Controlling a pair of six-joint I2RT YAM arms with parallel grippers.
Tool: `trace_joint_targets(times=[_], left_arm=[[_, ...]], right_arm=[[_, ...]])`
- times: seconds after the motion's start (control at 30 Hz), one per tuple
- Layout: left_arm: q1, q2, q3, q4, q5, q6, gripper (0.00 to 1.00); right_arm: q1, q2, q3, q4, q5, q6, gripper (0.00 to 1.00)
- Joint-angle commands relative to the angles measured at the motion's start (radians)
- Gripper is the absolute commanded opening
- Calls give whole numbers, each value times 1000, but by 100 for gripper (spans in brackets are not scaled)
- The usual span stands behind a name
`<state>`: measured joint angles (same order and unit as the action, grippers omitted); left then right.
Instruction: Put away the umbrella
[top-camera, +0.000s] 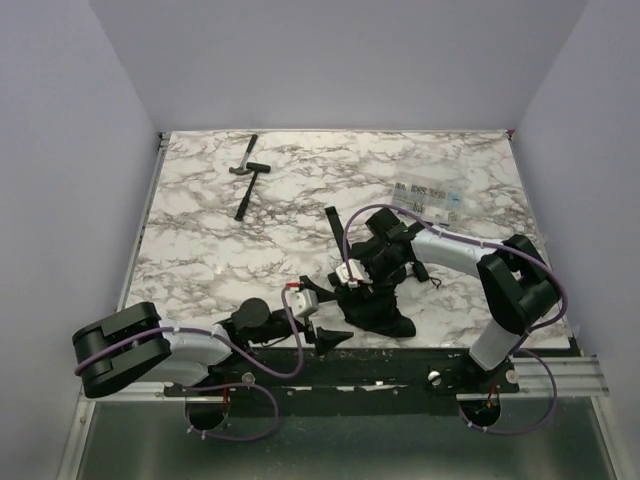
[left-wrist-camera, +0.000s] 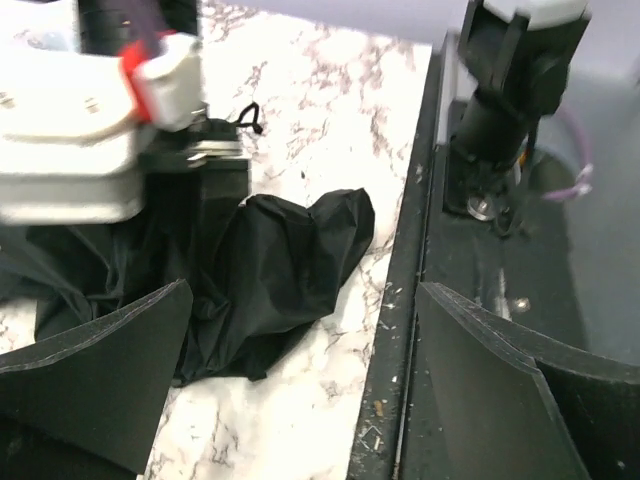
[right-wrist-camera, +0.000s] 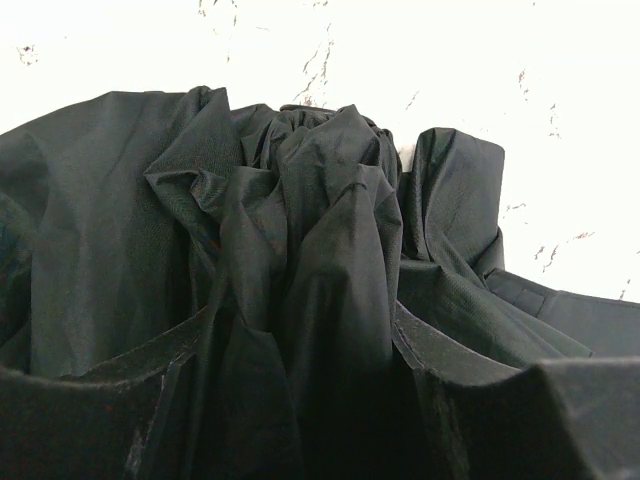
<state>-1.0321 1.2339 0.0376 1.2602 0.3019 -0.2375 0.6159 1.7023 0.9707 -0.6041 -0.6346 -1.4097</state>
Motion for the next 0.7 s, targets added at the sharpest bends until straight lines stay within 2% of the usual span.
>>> trace_joint_targets(times=[0.0, 0.13, 0.27, 0.43, 0.5, 0.67], left_arm=[[-155, -56, 145, -500, -274, 423, 99], [-201, 15, 171, -520, -423, 503, 99], [-210, 152, 169, -384, -565, 521, 99], [-230, 339, 122, -10, -584, 633, 99], [-233, 386, 119, 93, -580, 657, 99], [-231, 430, 146, 122, -530, 648, 99]], right_arm=[[-15, 81, -27, -69, 94, -20, 50], [-17, 80, -19, -84, 88, -29, 51], [-28, 70, -23, -99, 88, -52, 51], [-36, 64, -29, -121, 74, -78, 52], [-36, 63, -30, -125, 67, -79, 52], [-37, 63, -36, -118, 57, -81, 52]])
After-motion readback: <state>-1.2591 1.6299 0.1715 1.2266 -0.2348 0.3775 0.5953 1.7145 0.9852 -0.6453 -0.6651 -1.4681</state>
